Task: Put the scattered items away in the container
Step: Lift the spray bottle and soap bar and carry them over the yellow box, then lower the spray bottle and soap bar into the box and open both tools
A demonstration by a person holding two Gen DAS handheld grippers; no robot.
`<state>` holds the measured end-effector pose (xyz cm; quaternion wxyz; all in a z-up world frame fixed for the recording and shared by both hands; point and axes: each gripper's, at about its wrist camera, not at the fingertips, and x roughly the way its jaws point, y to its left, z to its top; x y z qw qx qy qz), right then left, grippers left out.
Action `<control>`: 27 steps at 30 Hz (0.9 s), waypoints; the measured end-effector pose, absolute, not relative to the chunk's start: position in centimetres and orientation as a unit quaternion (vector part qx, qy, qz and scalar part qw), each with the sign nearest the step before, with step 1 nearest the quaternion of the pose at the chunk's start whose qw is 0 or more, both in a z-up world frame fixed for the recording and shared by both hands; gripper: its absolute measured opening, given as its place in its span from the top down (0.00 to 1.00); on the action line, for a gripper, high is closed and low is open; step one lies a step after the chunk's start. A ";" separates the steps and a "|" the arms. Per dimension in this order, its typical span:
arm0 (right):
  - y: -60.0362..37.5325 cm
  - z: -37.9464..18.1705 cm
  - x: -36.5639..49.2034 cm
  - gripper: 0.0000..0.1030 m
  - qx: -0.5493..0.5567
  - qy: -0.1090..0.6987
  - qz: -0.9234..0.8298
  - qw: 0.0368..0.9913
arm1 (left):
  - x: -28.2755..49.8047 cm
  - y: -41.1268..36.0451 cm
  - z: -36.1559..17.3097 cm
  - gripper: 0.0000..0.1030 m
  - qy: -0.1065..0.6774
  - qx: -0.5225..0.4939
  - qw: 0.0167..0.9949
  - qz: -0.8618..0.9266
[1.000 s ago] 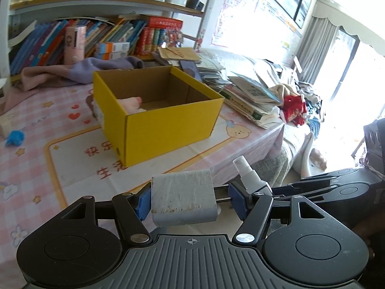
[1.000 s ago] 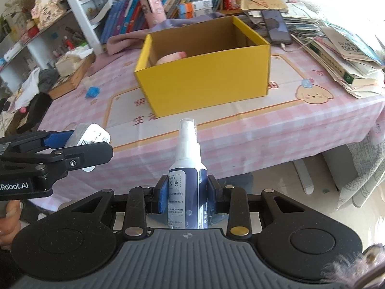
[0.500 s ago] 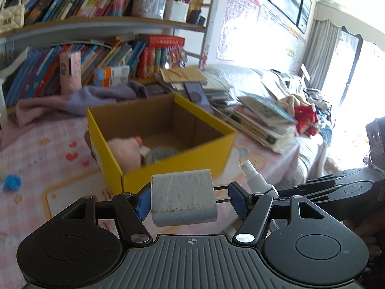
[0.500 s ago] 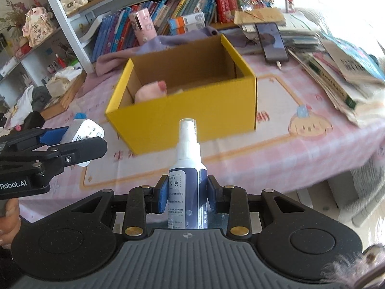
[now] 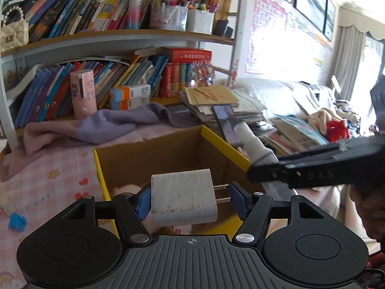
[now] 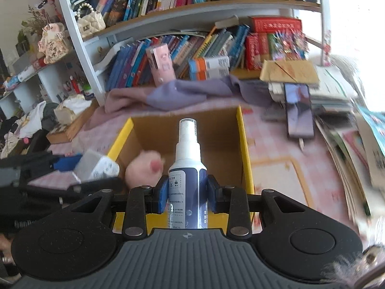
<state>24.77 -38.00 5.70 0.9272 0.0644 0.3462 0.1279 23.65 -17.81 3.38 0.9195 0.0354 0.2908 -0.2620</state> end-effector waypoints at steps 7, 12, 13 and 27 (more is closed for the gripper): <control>-37.3 3.7 32.8 0.70 0.023 0.365 0.177 0.914 | 27.2 -20.4 1.5 0.35 0.315 0.056 0.918 -0.233; -35.4 1.1 37.2 0.70 -0.016 0.405 0.212 0.889 | 29.2 -21.6 -0.5 0.35 0.348 0.066 0.908 -0.222; -35.1 0.5 37.8 0.70 -0.021 0.412 0.217 0.885 | 29.5 -21.9 -0.9 0.35 0.353 0.069 0.907 -0.221; -34.0 -3.4 42.6 0.70 -0.020 0.483 0.240 0.842 | 31.5 -23.4 -3.3 0.35 0.384 0.077 0.896 -0.211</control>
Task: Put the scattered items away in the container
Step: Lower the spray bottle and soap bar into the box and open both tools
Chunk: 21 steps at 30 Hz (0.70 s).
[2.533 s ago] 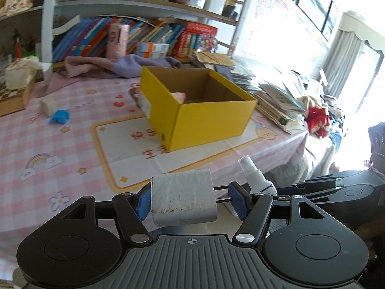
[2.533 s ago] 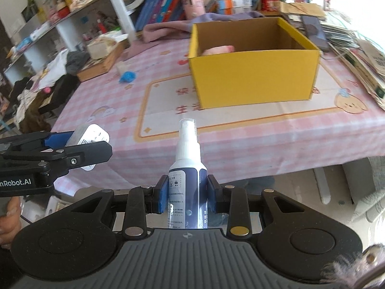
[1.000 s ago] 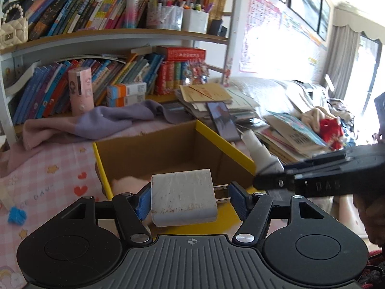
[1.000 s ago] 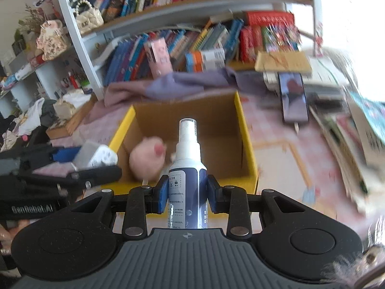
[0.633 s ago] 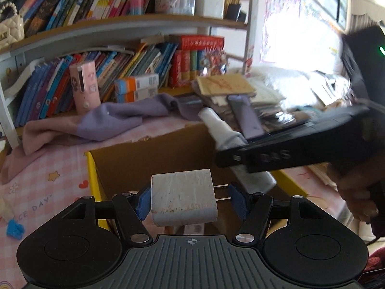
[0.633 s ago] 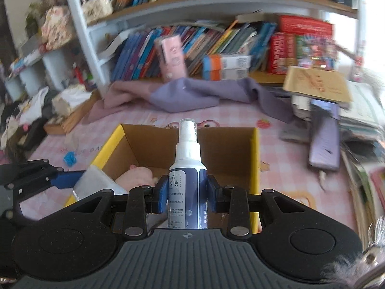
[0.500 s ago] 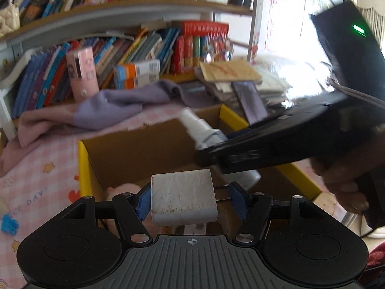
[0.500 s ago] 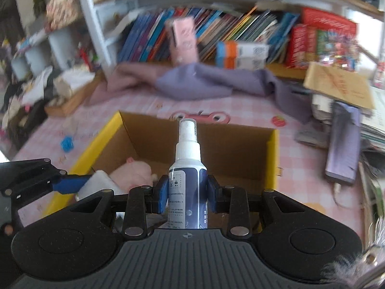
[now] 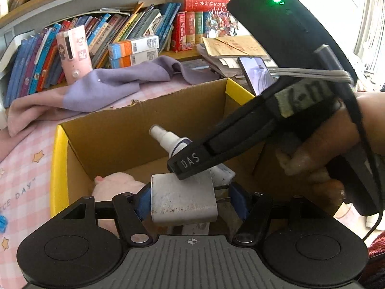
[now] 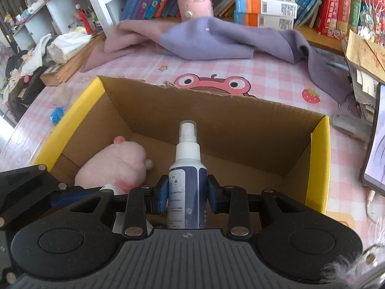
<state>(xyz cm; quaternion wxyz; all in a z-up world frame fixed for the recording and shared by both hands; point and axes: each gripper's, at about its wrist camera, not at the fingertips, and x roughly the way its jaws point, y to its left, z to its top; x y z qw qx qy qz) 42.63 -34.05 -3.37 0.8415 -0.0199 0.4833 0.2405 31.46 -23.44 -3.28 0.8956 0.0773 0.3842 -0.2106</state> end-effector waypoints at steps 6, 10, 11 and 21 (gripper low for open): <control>-34.1 -3.6 42.9 0.70 -0.013 0.486 0.239 0.840 | 31.2 -23.8 -3.2 0.34 0.390 0.081 0.894 -0.206; -34.4 -3.1 42.7 0.64 -0.002 0.474 0.238 0.848 | 30.9 -23.9 -2.9 0.27 0.383 0.095 0.897 -0.201; -34.5 -2.9 42.7 0.61 0.002 0.469 0.238 0.850 | 30.7 -23.9 -2.7 0.26 0.380 0.097 0.898 -0.199; -35.5 1.4 38.8 0.35 0.004 0.378 0.222 0.899 | 27.8 -22.5 0.4 0.18 0.342 0.092 0.917 -0.182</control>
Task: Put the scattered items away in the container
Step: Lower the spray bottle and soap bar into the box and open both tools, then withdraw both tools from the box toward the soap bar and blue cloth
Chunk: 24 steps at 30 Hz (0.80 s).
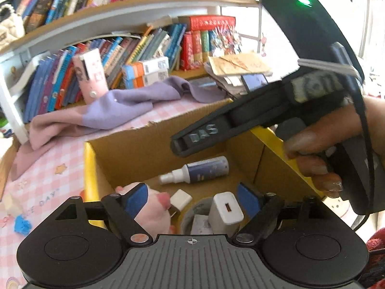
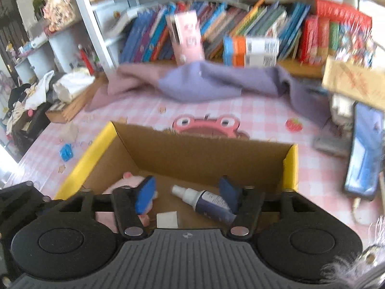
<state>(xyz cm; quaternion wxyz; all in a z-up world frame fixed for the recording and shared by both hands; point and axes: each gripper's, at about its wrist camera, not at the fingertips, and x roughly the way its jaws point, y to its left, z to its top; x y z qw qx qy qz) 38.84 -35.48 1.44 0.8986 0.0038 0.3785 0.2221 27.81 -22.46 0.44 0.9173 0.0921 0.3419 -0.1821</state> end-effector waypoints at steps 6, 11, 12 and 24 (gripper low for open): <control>-36.6 3.7 34.6 0.26 -0.007 0.328 0.211 0.921 | 24.9 -19.7 2.2 0.11 0.322 0.066 0.931 -0.159; -37.0 4.4 30.8 0.24 -0.004 0.305 0.186 0.934 | 23.3 -17.8 2.4 0.10 0.315 0.038 0.939 -0.134; -37.0 4.5 30.1 0.23 -0.002 0.301 0.179 0.937 | 22.9 -17.5 2.4 0.10 0.313 0.036 0.940 -0.132; -34.9 3.1 22.0 0.17 -0.018 0.273 0.087 0.958 | 18.6 -13.8 2.4 0.06 0.292 0.028 0.946 -0.141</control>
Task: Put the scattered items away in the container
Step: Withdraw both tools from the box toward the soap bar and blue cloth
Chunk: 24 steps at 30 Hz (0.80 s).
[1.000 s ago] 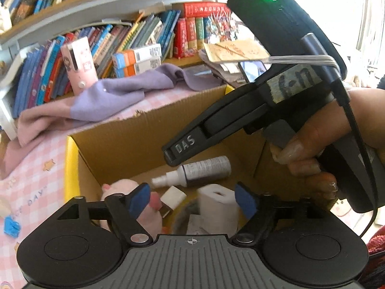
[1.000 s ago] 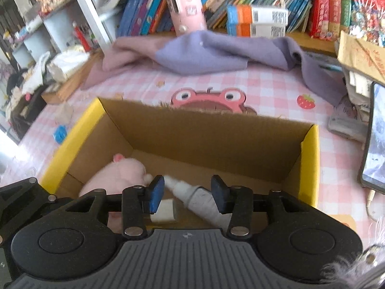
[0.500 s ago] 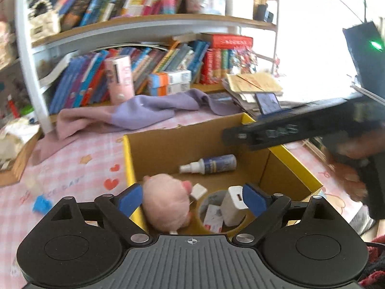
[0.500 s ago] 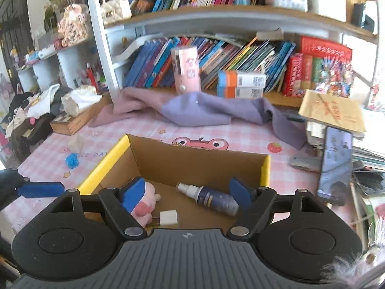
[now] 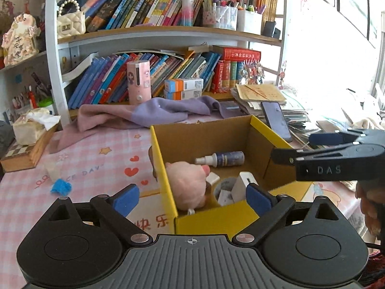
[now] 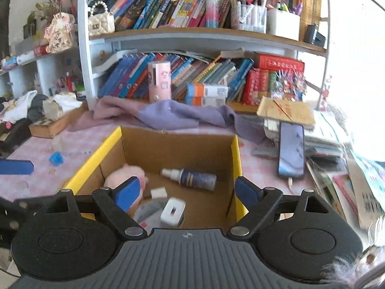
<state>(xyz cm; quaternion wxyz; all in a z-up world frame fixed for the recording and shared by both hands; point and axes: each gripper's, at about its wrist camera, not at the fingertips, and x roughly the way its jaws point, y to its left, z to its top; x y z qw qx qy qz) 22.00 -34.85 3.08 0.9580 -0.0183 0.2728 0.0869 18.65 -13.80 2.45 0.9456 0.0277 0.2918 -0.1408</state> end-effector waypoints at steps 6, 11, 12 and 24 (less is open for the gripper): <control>-32.6 3.0 18.0 0.17 -0.015 0.274 0.051 0.960 | 15.8 -11.9 1.4 0.06 0.298 0.041 0.944 -0.138; -30.4 2.9 14.2 0.16 -0.019 0.270 0.021 0.963 | 13.1 -9.2 0.8 0.06 0.309 0.032 0.940 -0.139; -29.9 2.8 13.5 0.16 -0.021 0.272 0.018 0.962 | 12.6 -8.6 0.6 0.06 0.311 0.029 0.940 -0.140; -24.0 1.2 6.5 0.14 -0.028 0.309 0.016 0.951 | 7.3 -2.9 -0.6 0.05 0.335 0.017 0.931 -0.140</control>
